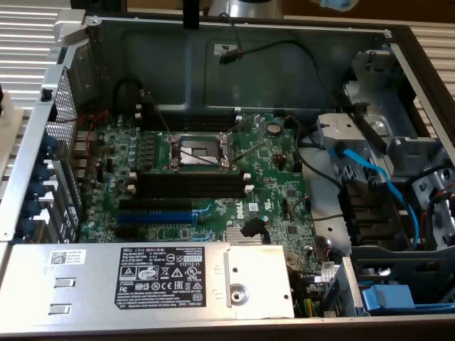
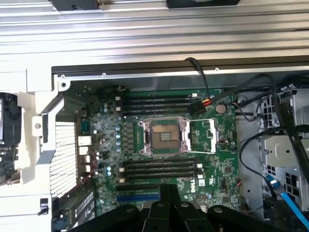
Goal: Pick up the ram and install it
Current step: 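Reach for the ram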
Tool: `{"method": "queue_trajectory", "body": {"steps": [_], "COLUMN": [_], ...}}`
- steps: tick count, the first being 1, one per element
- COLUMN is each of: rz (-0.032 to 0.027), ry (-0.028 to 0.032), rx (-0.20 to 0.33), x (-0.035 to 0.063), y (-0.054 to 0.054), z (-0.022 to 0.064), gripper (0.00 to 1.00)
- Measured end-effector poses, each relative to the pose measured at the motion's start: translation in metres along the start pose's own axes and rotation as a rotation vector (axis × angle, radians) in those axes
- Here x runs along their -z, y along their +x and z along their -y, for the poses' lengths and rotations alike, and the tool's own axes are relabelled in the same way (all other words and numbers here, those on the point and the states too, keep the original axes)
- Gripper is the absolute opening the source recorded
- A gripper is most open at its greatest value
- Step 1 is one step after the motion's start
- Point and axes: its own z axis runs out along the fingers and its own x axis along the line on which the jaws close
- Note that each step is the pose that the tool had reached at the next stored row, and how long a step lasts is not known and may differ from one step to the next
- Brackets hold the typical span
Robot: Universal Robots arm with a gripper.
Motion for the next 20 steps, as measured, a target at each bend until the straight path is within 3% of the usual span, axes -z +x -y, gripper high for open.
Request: {"method": "queue_trajectory", "body": {"steps": [5,13,15,16,18,19,20], "rz": [0.0,0.0003,0.0008,0.0015,0.0038,0.0039,0.0021], "ry": [0.0003,0.0054,0.0143,0.0233,0.0553,0.0644,0.0658], "rx": [0.0,0.0,0.0,0.001,0.001,0.001,0.001], "x": [0.0116,0.013,0.0131,0.0131,0.0131,0.0131,0.0132], "y": [0.02,0.048,0.049,0.049,0.05,0.051,0.053], "z": [0.0009,0.0028,0.0029,0.0029,0.003,0.003,0.0032], "gripper": [0.1,0.1,0.1,0.1,0.1,0.1,0.1]}}
